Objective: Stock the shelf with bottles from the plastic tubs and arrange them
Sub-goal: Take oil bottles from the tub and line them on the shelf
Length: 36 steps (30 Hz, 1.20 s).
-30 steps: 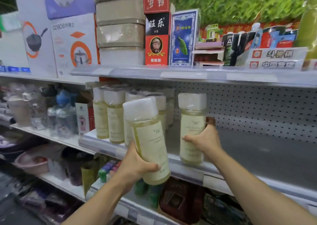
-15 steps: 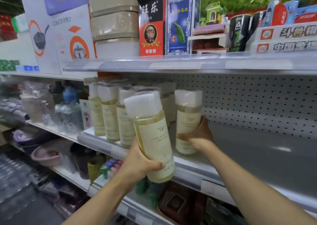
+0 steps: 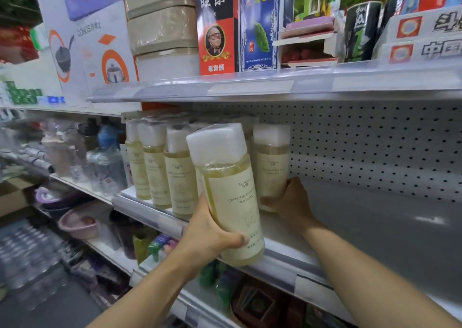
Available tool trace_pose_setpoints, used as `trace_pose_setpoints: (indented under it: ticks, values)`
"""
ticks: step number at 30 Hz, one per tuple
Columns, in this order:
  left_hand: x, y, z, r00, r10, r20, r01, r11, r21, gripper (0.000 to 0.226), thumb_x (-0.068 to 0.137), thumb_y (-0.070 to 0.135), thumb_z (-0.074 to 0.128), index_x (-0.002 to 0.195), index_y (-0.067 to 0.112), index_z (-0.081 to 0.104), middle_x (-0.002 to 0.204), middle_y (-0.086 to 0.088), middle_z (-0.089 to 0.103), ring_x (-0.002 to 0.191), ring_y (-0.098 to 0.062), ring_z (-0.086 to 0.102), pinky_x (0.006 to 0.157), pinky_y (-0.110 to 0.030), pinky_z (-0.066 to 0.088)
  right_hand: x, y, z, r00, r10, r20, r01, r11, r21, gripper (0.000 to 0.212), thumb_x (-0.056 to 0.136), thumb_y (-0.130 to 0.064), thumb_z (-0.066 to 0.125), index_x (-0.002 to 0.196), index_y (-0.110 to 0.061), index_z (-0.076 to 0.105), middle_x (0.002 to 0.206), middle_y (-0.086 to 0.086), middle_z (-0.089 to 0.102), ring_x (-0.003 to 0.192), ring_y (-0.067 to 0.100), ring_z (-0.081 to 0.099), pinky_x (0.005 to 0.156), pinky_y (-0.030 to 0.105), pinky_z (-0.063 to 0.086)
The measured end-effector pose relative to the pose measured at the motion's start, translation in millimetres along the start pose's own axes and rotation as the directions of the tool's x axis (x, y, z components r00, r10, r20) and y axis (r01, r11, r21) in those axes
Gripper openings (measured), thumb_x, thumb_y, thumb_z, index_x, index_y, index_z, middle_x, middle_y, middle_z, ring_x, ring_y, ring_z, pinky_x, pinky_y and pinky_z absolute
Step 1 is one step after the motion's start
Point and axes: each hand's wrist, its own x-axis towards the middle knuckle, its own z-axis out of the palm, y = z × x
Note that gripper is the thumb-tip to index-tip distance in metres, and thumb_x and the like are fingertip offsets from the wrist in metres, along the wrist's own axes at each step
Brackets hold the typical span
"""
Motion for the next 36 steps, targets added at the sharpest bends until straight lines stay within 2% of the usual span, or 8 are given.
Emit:
trace_pose_setpoints:
  ticks: [4,11,17,22,24,26,30,36]
  values:
    - [3.3,1.7,2.1,1.0,-0.002,-0.004,0.002,1.0,-0.008,0.099,0.035,0.026,0.088,0.123,0.031,0.043,0.114,0.006,0.067,0.109,-0.012,0.063,0.092,-0.043,0.054,23.2,-1.8,8.1,1.0,0.002,-0.006,-0.003,0.998,-0.065,0.079,0.054,-0.03,0.091,0.114,-0.005,0.047,0.116,0.012,0.058,0.107,0.03,0.059,0.087,0.043,0.052]
    - [11.6,0.5,3.9,0.999,-0.037,-0.007,0.037,0.999,0.002,0.096,0.04,0.016,0.088,0.124,0.028,0.043,0.115,0.005,0.067,0.111,-0.014,0.062,0.094,-0.045,0.053,43.4,-3.1,17.8,1.0,0.01,0.008,-0.01,0.996,-0.093,0.087,0.056,-0.03,0.09,0.123,-0.003,0.042,0.123,0.014,0.053,0.113,0.031,0.054,0.092,0.046,0.049]
    - [15.2,-2.3,8.0,0.998,-0.048,-0.037,0.05,0.998,0.029,0.099,0.038,0.019,0.089,0.125,0.027,0.042,0.116,0.004,0.065,0.112,-0.016,0.061,0.094,-0.045,0.053,51.3,-9.3,19.7,0.998,0.007,0.069,0.002,0.991,-0.133,0.083,0.066,-0.027,0.085,0.127,0.001,0.037,0.128,0.019,0.049,0.117,0.034,0.051,0.092,0.043,0.047]
    - [19.3,-1.1,15.0,0.999,-0.049,-0.023,0.05,0.998,0.037,0.095,0.041,0.015,0.089,0.123,0.024,0.043,0.115,0.003,0.066,0.11,-0.015,0.062,0.093,-0.043,0.054,52.0,-2.8,7.3,0.985,0.022,0.171,0.008,0.984,-0.177,0.098,0.059,-0.038,0.084,0.136,-0.004,0.034,0.131,0.016,0.046,0.122,0.033,0.048,0.095,0.038,0.048]
    - [23.2,0.6,21.6,0.999,-0.039,-0.015,0.04,0.998,0.053,0.096,0.038,0.019,0.089,0.123,0.025,0.043,0.116,0.003,0.065,0.111,-0.015,0.062,0.093,-0.042,0.054,47.1,-2.4,-6.4,0.982,0.064,0.178,-0.043,0.992,-0.116,0.082,0.077,-0.014,0.071,0.144,-0.006,0.026,0.141,0.017,0.036,0.128,0.033,0.042,0.098,0.036,0.045]
    - [29.5,2.0,29.9,0.999,-0.031,-0.007,0.032,0.998,0.06,0.095,0.038,0.019,0.09,0.121,0.025,0.043,0.117,0.002,0.064,0.112,-0.016,0.061,0.093,-0.042,0.053,44.0,-0.2,-22.0,0.972,0.067,0.224,-0.054,0.997,-0.061,0.071,0.083,0.0,0.06,0.145,-0.008,0.027,0.146,0.015,0.032,0.13,0.029,0.04,0.094,0.032,0.044]
    - [46.8,4.0,42.8,0.997,-0.081,0.01,0.08,0.995,0.063,0.074,0.054,-0.001,0.088,0.111,0.024,0.047,0.111,0.001,0.065,0.108,-0.016,0.061,0.094,-0.04,0.053,31.8,-2.8,-51.2,0.954,0.014,0.299,-0.021,1.0,0.021,0.056,0.084,0.002,0.058,0.137,-0.012,0.044,0.138,0.01,0.047,0.12,0.023,0.048,0.093,0.031,0.044]
    - [63.1,-0.6,48.7,0.989,-0.133,0.061,0.126,0.986,0.107,0.077,0.056,-0.003,0.086,0.123,0.012,0.052,0.11,-0.002,0.068,0.108,-0.021,0.063,0.095,-0.038,0.051,9.3,2.9,-74.5,0.904,-0.004,0.428,-0.018,0.999,0.047,0.053,0.085,0.007,0.05,0.131,-0.018,0.048,0.13,0.002,0.05,0.117,0.019,0.049,0.097,0.029,0.043]
